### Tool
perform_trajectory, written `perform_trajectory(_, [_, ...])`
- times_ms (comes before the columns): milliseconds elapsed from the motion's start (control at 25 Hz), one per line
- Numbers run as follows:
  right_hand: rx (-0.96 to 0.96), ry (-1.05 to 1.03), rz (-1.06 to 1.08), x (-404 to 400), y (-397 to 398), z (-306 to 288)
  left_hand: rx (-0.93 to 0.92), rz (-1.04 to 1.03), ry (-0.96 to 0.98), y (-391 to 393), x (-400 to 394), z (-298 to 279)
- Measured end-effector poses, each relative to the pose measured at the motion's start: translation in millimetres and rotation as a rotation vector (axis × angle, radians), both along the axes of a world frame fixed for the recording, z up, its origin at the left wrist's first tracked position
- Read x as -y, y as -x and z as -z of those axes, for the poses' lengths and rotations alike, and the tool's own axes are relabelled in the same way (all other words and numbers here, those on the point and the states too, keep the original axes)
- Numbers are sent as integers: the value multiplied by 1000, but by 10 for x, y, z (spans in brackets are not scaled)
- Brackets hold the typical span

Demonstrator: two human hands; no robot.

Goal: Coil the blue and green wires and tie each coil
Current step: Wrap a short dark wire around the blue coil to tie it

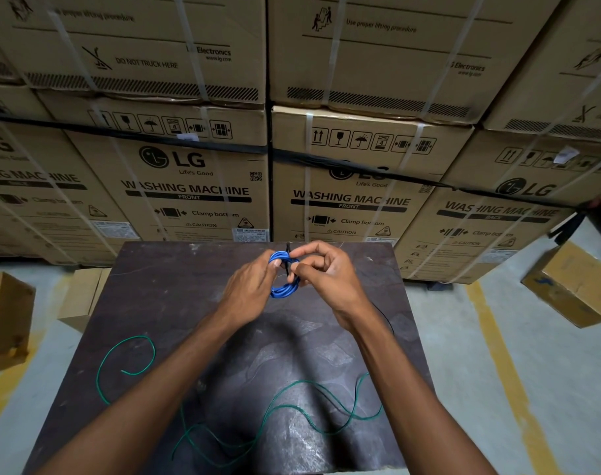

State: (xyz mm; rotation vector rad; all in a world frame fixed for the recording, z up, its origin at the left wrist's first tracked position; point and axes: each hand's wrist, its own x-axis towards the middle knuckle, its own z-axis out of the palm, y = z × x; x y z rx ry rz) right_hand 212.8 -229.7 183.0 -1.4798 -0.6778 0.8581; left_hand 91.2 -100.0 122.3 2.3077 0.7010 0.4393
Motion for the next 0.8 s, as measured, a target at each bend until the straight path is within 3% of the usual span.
perform_trajectory(800, [-110, 16, 23, -53, -51, 61, -20, 63, -94, 21, -27, -13])
